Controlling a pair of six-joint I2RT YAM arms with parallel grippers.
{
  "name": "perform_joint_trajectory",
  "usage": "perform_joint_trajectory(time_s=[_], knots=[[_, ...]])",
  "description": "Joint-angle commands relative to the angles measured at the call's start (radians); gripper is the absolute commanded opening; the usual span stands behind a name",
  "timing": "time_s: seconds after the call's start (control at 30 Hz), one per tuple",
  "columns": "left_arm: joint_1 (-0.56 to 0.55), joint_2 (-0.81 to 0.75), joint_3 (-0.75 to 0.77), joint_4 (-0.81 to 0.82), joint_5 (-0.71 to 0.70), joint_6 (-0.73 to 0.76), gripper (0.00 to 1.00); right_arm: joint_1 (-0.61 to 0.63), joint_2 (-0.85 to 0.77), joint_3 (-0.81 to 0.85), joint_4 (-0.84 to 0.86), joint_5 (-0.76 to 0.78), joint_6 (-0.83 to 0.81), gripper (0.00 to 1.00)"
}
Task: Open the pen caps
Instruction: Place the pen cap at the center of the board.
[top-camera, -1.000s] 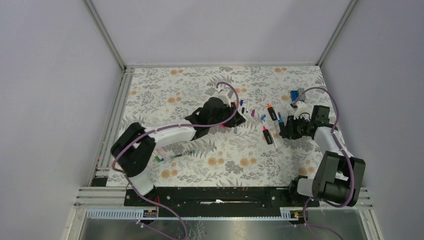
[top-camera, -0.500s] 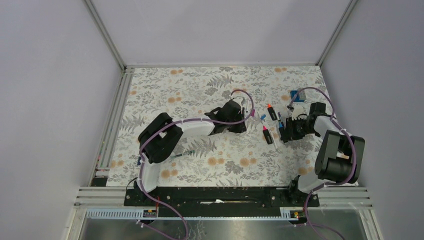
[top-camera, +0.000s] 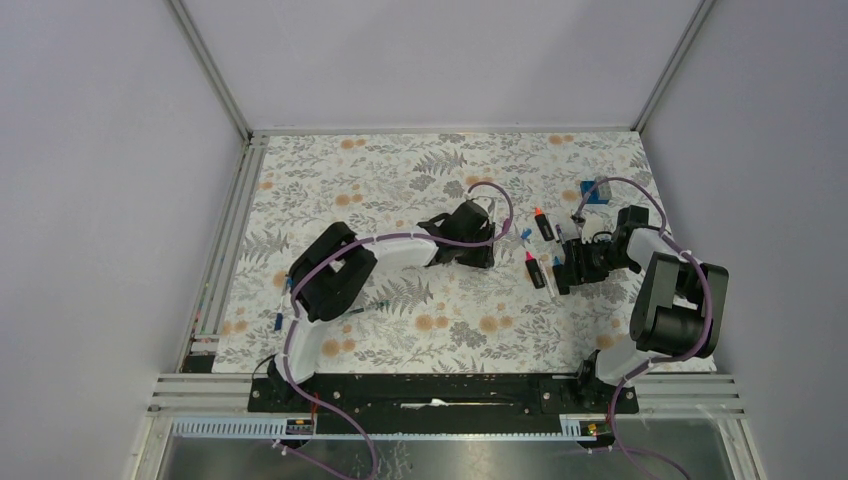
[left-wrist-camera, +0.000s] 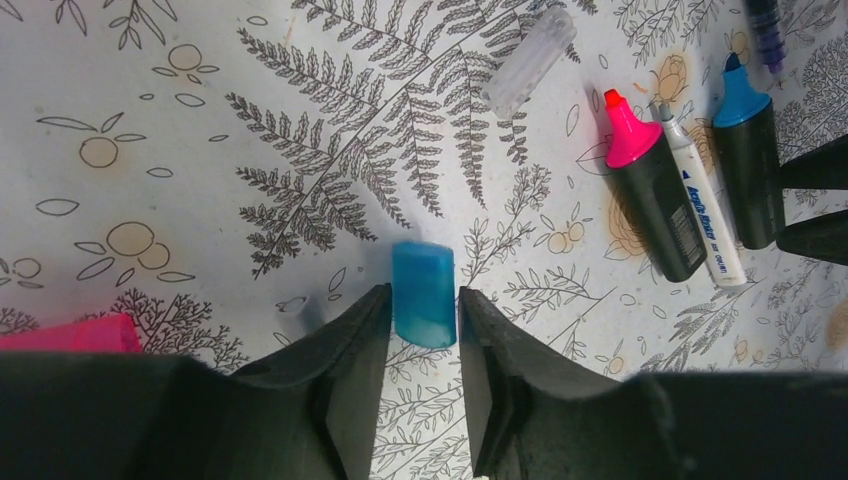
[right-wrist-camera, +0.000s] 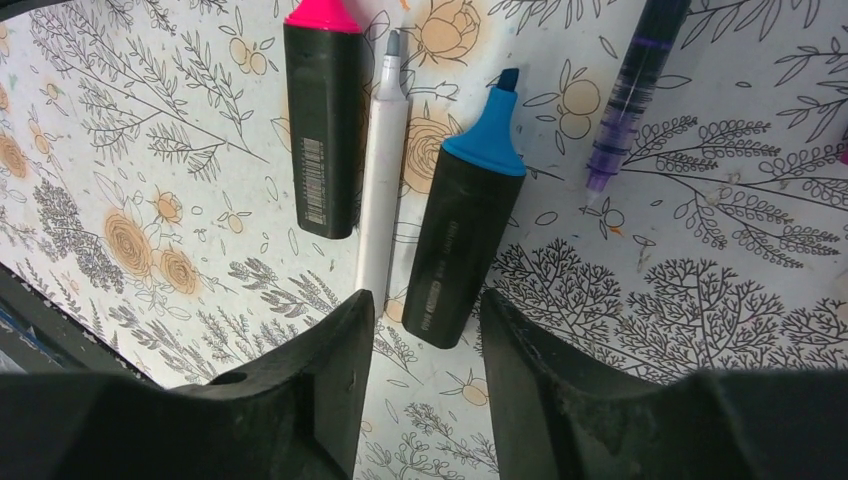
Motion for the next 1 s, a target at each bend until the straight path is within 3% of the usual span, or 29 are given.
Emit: perform_joint_trajectory(time_s=[0.0,0.2,0.37,0.47,0.6,0.7,0.83,0.97], knots=[[-0.004,-0.106,0.019,0.002,-0.043,0.026,0.4,-0.002,-0.035,0.031,-0.032,-0.012,-0.019,0.51],[-0.004,-0.252,-0.038,0.016,-0.098,0.062,0.42,-0.002,-0.108,0.022,-0.032,-0.04,-0.03,0.59],[-0.002,-0.457,-0.178,0.033,-0.202,0.111,0.45,-0.002,-0.17,0.009,-0.032,-0.081,-0.059,0.62],[-0.002,-0.594,-0.291,0.031,-0.289,0.125,0.55,-0.002,-0.206,0.001,-0.031,-0.12,-0.072,0.63],[0.003,-0.79,-0.445,0.001,-0.43,0.11,0.75,-0.002,-0.241,-0.011,-0.022,-0.162,-0.083,0.65],[0.023,-0.917,-0.544,-0.043,-0.49,0.065,0.98,-0.002,-0.257,-0.017,-0.018,-0.181,-0.086,0.66],[0.102,-1.041,-0.654,-0.134,-0.462,-0.064,0.99,-0.002,-0.266,-0.017,-0.018,-0.202,-0.089,0.66],[0.176,-1.129,-0.744,-0.244,-0.46,-0.304,0.99,-0.002,-0.269,-0.021,-0.019,-0.211,-0.092,0.66]])
